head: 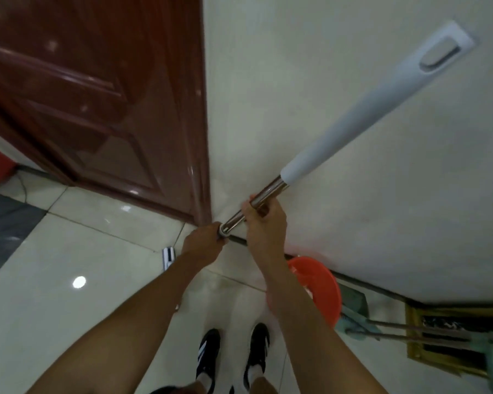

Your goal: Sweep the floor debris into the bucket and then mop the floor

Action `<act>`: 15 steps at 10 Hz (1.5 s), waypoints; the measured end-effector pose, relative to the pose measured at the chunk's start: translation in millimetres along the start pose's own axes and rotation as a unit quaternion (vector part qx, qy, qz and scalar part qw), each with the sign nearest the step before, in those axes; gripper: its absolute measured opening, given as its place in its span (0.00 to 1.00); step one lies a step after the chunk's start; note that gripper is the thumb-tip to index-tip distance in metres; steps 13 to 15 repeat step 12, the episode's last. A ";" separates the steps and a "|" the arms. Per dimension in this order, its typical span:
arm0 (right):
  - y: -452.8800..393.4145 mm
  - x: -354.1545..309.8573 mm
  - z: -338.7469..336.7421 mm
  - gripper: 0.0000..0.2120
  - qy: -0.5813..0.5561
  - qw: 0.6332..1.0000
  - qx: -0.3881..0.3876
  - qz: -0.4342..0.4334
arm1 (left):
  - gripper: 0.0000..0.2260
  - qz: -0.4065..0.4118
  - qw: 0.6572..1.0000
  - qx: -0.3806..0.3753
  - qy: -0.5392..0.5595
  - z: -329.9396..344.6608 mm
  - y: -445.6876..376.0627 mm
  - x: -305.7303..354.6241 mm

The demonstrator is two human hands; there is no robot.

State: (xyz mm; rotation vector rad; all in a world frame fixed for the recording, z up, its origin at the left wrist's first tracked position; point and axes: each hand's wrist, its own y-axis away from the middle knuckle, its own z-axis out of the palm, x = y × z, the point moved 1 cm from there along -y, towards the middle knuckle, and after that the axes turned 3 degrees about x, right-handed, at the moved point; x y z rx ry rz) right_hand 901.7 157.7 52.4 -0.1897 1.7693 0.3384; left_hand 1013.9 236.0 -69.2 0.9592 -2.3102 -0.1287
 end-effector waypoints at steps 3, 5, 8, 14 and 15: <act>-68.7 -37.4 -43.8 0.04 0.033 0.997 -0.060 -0.030 | 0.07 -0.040 0.996 0.028 0.074 6.0 -32.4 90.3; -113.5 -51.8 -58.4 0.09 0.068 0.989 -0.111 -0.068 | 0.08 -0.085 0.987 0.052 0.128 14.0 -51.4 133.8; -155.8 -46.5 -71.8 0.08 0.067 0.992 -0.081 -0.072 | 0.05 -0.083 0.985 0.022 0.152 9.9 -83.7 169.0; -151.1 -12.7 -105.2 0.16 0.200 0.965 -0.167 -0.005 | 0.19 -0.105 0.991 0.047 0.068 -8.0 -37.3 141.0; -151.1 -12.7 -105.2 0.16 0.200 0.965 -0.167 -0.005 | 0.19 -0.105 0.991 0.047 0.068 -8.0 -37.3 141.0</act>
